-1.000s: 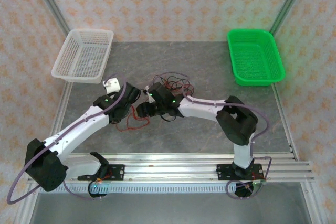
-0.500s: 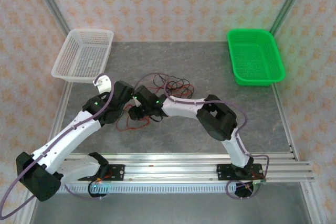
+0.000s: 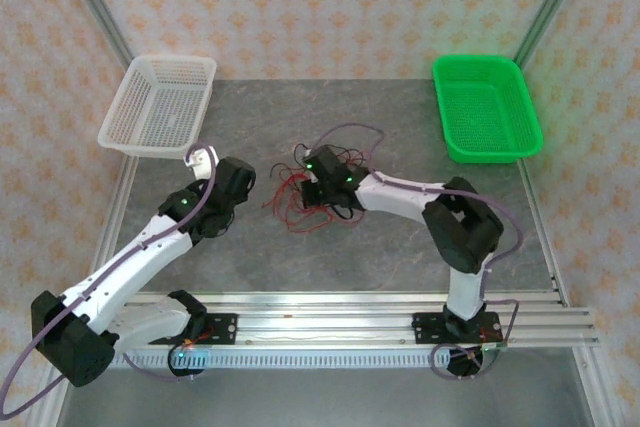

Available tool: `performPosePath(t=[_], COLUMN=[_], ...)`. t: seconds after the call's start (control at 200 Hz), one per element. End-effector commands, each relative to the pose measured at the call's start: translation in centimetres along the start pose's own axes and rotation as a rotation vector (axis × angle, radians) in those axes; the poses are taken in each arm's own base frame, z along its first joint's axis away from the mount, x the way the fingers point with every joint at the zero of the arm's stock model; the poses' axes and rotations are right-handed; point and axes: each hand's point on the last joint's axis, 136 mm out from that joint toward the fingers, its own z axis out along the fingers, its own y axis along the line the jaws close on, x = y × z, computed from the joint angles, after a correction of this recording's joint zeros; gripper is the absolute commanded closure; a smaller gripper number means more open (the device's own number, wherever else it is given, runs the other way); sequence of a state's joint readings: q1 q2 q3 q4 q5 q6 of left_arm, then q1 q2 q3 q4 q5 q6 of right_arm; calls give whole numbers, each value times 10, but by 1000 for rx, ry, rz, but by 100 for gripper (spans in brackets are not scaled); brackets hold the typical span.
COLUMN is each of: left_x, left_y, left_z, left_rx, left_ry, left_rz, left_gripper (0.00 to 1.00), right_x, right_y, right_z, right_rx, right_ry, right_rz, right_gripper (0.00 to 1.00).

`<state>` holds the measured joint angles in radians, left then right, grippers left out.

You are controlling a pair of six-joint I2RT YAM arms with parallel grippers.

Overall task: Untangle the cables
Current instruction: Untie the cable.

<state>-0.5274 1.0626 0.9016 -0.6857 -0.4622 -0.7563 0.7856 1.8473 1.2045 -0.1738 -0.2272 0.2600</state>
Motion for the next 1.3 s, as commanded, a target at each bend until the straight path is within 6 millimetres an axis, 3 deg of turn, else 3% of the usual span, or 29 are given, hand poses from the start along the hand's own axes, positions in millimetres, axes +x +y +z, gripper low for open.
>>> performPosePath(t=[0.0, 0.11, 0.28, 0.37, 0.46, 0.556, 0.876, 1.081, 1.186, 1.246, 1.271, 1.291], left_x=[20, 46, 76, 85, 89, 86, 79, 73, 69, 68, 68, 69], left_y=[-23, -52, -67, -83, -101, -107, -97, -99, -104, -108, -109, -110], left_z=[12, 19, 36, 37, 33, 35, 74, 85, 88, 90, 91, 92], left_rx=[115, 271, 327, 396, 467, 469, 226, 172, 173, 181, 179, 177], left_ry=[56, 88, 71, 49, 18, -9, -59, -112, -139, -148, -150, -150], left_rz=[25, 81, 214, 301, 357, 392, 480, 474, 478, 481, 484, 485], left_gripper=[36, 36, 35, 27, 22, 21, 25, 39, 51, 66, 76, 88], right_x=[2, 0, -2, -3, -4, -5, -7, -7, -5, -4, -3, -2], right_y=[-16, -28, -33, -31, -29, -28, -24, -21, -22, -21, -22, -22], right_z=[-5, -4, -1, 0, 0, 0, 0, 0, 0, 0, 0, 0], right_rx=[44, 57, 51, 37, 27, 18, -2, -17, -19, -22, -22, -22], right_ry=[-20, -25, -23, -20, -20, -22, -20, -20, -17, -16, -13, -13], right_rz=[56, 115, 154, 161, 169, 177, 181, 185, 191, 194, 196, 198], right_gripper=[100, 100, 100, 100, 100, 100, 100, 100, 100, 100, 100, 100])
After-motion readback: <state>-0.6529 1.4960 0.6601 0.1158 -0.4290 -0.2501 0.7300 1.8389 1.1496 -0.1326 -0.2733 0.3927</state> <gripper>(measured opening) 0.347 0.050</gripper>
